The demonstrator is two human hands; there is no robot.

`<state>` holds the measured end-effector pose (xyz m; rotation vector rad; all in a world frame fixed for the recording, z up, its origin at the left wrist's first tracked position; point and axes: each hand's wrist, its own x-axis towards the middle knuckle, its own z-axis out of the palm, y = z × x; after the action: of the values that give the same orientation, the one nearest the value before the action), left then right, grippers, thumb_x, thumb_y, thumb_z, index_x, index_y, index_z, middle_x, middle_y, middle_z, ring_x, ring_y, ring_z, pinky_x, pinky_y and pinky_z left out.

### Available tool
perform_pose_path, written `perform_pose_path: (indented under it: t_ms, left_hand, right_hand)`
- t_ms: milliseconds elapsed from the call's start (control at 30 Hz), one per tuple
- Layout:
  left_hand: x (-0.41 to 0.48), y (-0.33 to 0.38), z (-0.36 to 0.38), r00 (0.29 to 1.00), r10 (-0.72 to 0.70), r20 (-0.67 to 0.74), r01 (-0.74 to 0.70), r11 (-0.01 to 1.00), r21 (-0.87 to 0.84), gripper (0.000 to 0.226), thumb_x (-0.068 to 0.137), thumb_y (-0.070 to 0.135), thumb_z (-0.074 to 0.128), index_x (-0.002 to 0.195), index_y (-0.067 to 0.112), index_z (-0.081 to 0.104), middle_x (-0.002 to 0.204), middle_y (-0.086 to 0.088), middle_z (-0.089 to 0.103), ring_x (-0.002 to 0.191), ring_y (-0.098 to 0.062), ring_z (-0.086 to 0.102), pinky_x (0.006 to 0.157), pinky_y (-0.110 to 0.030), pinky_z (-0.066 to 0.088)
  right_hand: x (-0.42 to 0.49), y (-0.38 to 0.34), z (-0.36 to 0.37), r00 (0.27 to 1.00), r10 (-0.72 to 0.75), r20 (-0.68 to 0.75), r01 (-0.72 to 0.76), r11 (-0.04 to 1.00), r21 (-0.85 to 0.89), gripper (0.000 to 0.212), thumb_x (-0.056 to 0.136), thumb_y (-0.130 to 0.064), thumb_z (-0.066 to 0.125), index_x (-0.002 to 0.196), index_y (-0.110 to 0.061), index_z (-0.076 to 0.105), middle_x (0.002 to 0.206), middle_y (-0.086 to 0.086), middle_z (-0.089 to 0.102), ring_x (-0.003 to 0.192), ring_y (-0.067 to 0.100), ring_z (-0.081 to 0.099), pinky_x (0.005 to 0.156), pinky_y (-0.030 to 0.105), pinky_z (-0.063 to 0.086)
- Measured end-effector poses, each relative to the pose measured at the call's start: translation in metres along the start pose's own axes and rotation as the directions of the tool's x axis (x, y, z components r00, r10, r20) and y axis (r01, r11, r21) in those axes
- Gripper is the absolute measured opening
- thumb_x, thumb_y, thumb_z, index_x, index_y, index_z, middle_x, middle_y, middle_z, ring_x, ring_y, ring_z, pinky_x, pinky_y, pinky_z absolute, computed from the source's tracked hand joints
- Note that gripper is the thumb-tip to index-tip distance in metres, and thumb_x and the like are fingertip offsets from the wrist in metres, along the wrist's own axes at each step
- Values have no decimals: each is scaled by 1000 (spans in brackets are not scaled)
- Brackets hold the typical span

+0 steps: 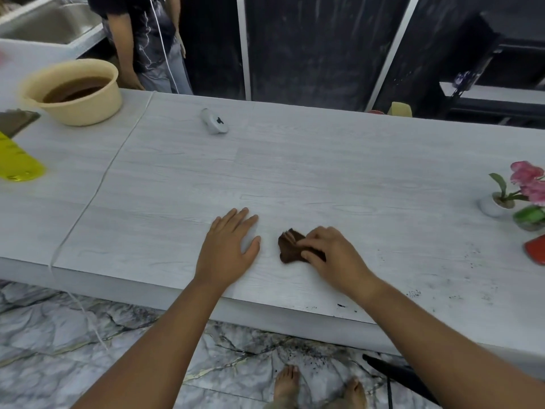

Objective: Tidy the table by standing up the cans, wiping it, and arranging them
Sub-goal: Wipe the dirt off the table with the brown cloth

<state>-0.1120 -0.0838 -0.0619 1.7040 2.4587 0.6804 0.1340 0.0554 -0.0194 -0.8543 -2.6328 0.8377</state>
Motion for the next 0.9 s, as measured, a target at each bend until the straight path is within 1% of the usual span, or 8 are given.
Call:
perform_pose_path:
  t_ms: [67, 167, 300, 467, 600, 767, 833, 900]
  left_hand:
    - [0, 1, 0, 1000, 3, -8, -3, 1000, 10, 56, 109, 50, 54, 161, 30, 51, 172, 5, 41, 163, -17, 29, 135, -45, 20]
    - [0, 0, 0, 1000, 12, -4, -12, 1000, 7, 55, 109, 49, 55, 160, 30, 52, 172, 4, 41, 163, -17, 30, 135, -45, 21]
    - [0, 3, 0, 1000, 5, 3, -5, 1000, 10, 58, 107, 52, 49, 159, 28, 53, 172, 4, 42, 163, -18, 30, 134, -47, 21]
    - [1, 17, 4, 999, -34, 14, 34, 999, 34, 63, 105, 55, 42, 157, 23, 55, 171, -4, 43, 163, -29, 32, 132, -60, 20]
    - [0, 36, 17, 995, -96, 37, 91, 989, 120, 64, 105, 63, 39, 159, 31, 51, 174, 1, 37, 166, -31, 22, 130, -69, 15]
    - [-1, 34, 18, 995, -97, 31, 91, 985, 146, 67, 104, 66, 36, 159, 31, 51, 174, 0, 38, 165, -31, 24, 128, -71, 17]
    - [-1, 37, 19, 994, -106, 27, 101, 985, 139, 67, 104, 65, 36, 159, 30, 51, 174, 0, 38, 166, -30, 23, 129, -71, 16]
    - [-1, 41, 18, 993, -116, 24, 112, 984, 137, 67, 104, 64, 36, 159, 30, 51, 174, 0, 38, 166, -29, 22, 129, -71, 15]
  right_hand:
    - [-31, -6, 3, 999, -9, 39, 9, 1000, 15, 28, 98, -18, 77, 126, -20, 79, 114, -6, 70, 105, 14, 56, 93, 22, 43]
    - [-56, -3, -7, 995, 90, 37, -94, 987, 132, 27, 100, -19, 76, 126, -25, 79, 112, -14, 68, 106, 6, 58, 94, 17, 44]
    - [-68, 24, -49, 946, 287, -149, -237, 929, 284, 23, 98, -16, 77, 119, -24, 81, 109, -13, 69, 105, 3, 65, 91, 13, 47]
    - [-75, 75, -100, 845, 420, -331, -343, 900, 268, 18, 97, -18, 79, 112, -26, 81, 104, -14, 69, 98, -1, 64, 80, 5, 44]
    - [-102, 128, -135, 721, 506, -473, -490, 856, 168, 20, 98, -20, 76, 116, -23, 81, 98, -17, 66, 88, 4, 62, 78, 12, 42]
    - [-139, 187, -164, 499, 639, -586, -726, 677, 121, 30, 101, -19, 70, 129, -10, 78, 117, 19, 68, 102, 38, 64, 88, 34, 44]
    - [-143, 195, -162, 460, 678, -573, -767, 629, 128, 32, 102, -18, 68, 131, -6, 76, 123, 24, 66, 110, 44, 62, 94, 41, 48]
    - [-139, 192, -157, 465, 683, -563, -767, 628, 129, 33, 102, -17, 67, 131, -4, 75, 124, 24, 64, 112, 44, 61, 99, 46, 50]
